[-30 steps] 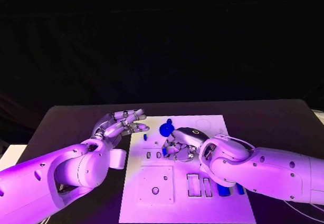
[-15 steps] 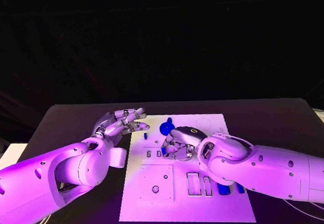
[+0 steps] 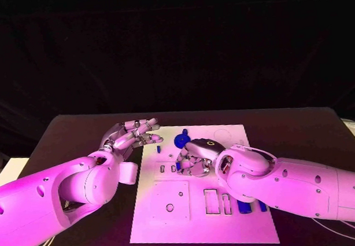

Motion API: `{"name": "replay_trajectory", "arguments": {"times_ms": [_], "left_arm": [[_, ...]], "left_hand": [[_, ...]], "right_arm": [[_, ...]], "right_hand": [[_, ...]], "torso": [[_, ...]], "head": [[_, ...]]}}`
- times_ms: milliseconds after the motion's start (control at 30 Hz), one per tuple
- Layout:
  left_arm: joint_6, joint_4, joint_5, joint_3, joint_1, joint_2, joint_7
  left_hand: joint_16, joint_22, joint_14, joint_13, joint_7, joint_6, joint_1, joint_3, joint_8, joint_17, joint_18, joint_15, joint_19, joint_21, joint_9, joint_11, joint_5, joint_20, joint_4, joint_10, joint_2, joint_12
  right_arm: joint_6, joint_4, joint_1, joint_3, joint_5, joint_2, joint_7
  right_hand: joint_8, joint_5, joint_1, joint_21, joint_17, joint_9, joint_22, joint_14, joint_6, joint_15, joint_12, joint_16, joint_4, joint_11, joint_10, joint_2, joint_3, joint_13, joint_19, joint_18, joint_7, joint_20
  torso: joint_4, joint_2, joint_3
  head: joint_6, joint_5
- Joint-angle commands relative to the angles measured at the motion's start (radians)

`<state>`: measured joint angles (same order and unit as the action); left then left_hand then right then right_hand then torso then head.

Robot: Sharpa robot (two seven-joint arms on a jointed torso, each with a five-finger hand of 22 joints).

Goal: Assemble the parts on the task board

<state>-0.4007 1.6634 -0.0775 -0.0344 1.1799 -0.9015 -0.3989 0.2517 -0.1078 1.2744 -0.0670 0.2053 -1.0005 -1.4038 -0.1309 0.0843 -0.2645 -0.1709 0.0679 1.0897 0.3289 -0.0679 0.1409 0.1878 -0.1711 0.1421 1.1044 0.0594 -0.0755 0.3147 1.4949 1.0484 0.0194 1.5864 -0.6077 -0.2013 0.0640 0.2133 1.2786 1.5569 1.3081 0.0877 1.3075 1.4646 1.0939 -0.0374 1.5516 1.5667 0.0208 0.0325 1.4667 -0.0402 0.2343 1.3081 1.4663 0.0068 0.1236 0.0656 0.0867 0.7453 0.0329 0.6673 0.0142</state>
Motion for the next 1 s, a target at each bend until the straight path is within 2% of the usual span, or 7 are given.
{"name": "replay_trajectory", "arguments": {"times_ms": [33,433,567,800,1000], "left_arm": [[0.019,0.001,-0.001,0.001,0.000,0.001,-0.007],[0.020,0.000,-0.001,0.001,0.000,0.002,-0.006],[0.020,0.000,-0.001,0.001,0.000,0.002,-0.006],[0.021,-0.001,-0.001,0.001,0.000,0.002,-0.004],[0.025,-0.004,-0.001,0.001,0.000,0.003,-0.001]], "left_hand": [[-0.004,0.001,-0.005,0.000,0.000,-0.002,-0.009,0.000,-0.007,-0.001,-0.012,0.001,0.002,-0.004,-0.001,0.000,-0.003,-0.004,-0.004,-0.003,-0.004,0.003],[-0.004,0.001,-0.005,0.000,0.000,-0.002,-0.009,0.000,-0.007,-0.001,-0.012,0.001,0.002,-0.004,-0.001,0.000,-0.003,-0.004,-0.004,-0.003,-0.004,0.003],[-0.004,0.001,-0.005,0.000,0.000,-0.002,-0.009,0.000,-0.007,-0.001,-0.012,0.001,0.002,-0.004,-0.001,0.000,-0.003,-0.004,-0.004,-0.003,-0.004,0.003],[-0.004,0.001,-0.005,0.000,0.000,-0.002,-0.009,0.000,-0.007,-0.001,-0.012,0.001,0.002,-0.004,-0.001,0.000,-0.003,-0.004,-0.004,-0.003,-0.004,0.003],[-0.004,0.001,-0.004,0.000,-0.002,-0.005,-0.010,-0.002,-0.007,-0.006,-0.012,0.000,0.003,-0.004,-0.001,-0.002,-0.004,-0.003,-0.007,0.000,-0.005,0.002]], "right_arm": [[-0.066,-0.007,-0.010,-0.009,0.023,-0.002,-0.046],[-0.047,-0.004,-0.010,-0.009,0.032,-0.002,-0.057],[-0.033,-0.003,-0.010,-0.010,0.033,-0.002,-0.058],[0.047,0.004,-0.010,-0.010,0.034,-0.004,-0.041],[0.128,0.022,-0.011,-0.009,0.031,-0.013,0.002]], "right_hand": [[-0.003,0.002,-0.004,-0.006,0.263,-0.008,0.220,0.106,-0.014,0.008,-0.008,0.004,0.002,0.010,0.092,-0.025,-0.007,0.250,0.082,0.003,0.005,0.008],[-0.002,-0.001,-0.022,-0.008,0.263,-0.012,0.217,0.106,-0.031,0.014,-0.026,0.004,0.008,0.016,0.085,-0.041,-0.018,0.242,0.080,0.004,0.011,0.015],[-0.003,-0.009,-0.034,-0.010,0.263,-0.015,0.213,0.106,-0.049,0.018,-0.048,0.004,0.014,0.020,0.075,-0.054,-0.029,0.232,0.078,0.005,0.015,0.019],[-0.003,-0.021,-0.054,-0.014,0.260,-0.020,0.205,0.105,-0.105,0.026,-0.101,0.003,0.033,0.030,0.051,-0.076,-0.069,0.207,0.074,0.007,0.025,0.027],[-0.001,-0.024,-0.055,-0.016,0.259,-0.018,0.201,0.105,-0.117,0.029,-0.120,0.002,0.046,0.032,0.042,-0.085,-0.092,0.198,0.072,0.008,0.028,0.030]], "torso": [[-0.0001,0.000,-0.0001],[0.0002,0.000,-0.0001],[0.0003,0.000,0.0003],[0.0005,0.000,-0.0001],[0.0011,0.000,-0.0005]], "head": [[-0.001,0.002],[0.001,0.003],[0.000,0.004],[0.000,0.004],[-0.001,0.004]]}}
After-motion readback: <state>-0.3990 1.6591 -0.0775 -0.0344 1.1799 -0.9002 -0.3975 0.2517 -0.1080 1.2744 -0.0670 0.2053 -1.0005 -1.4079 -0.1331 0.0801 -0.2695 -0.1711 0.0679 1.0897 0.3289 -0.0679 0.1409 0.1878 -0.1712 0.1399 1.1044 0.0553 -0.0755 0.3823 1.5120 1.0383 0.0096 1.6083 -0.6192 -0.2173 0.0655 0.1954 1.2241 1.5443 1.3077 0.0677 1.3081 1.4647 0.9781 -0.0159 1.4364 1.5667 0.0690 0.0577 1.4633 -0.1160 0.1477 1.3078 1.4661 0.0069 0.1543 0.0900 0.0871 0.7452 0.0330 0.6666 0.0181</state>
